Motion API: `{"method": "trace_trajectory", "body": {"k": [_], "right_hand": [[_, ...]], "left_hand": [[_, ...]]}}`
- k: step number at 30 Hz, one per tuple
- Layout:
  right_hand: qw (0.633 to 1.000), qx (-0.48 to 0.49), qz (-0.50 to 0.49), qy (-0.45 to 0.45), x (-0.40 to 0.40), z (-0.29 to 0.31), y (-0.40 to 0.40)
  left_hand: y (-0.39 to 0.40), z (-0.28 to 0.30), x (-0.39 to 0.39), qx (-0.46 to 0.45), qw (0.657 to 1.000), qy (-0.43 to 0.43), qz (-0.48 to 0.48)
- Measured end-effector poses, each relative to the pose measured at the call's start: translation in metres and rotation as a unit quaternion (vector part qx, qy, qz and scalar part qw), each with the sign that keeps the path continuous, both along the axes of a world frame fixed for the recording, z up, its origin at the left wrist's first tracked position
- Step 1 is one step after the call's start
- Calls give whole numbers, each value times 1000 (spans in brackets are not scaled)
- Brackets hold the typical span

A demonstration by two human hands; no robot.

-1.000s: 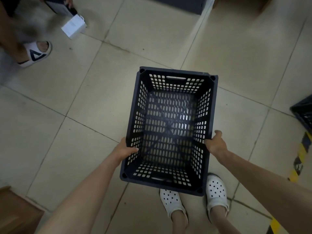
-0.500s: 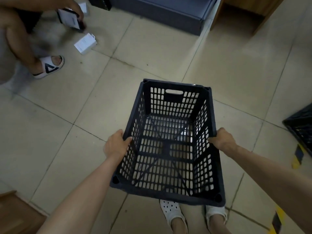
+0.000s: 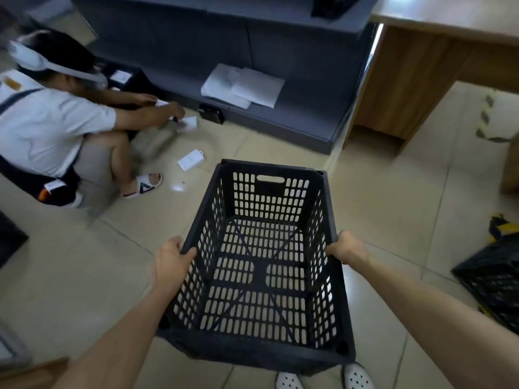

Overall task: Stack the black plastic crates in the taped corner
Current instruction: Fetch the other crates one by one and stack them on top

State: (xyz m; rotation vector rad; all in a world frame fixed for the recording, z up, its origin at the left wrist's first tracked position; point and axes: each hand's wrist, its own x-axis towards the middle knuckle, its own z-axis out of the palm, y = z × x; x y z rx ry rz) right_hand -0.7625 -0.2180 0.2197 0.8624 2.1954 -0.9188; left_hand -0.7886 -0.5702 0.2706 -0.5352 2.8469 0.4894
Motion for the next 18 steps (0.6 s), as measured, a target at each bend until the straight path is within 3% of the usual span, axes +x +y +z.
{"method": "trace_trajectory", "body": {"k": [10,13,18], "right_hand": [[982,36,-58,178,-34,203,-12],[967,48,-57,245,-30,238,-5],[958,4,-54,282,-38,278,9]], "left_hand": [[-1,208,3,14,989,136,59],[8,243,22,22,982,170,75],[23,275,43,-20,978,183,101]]}}
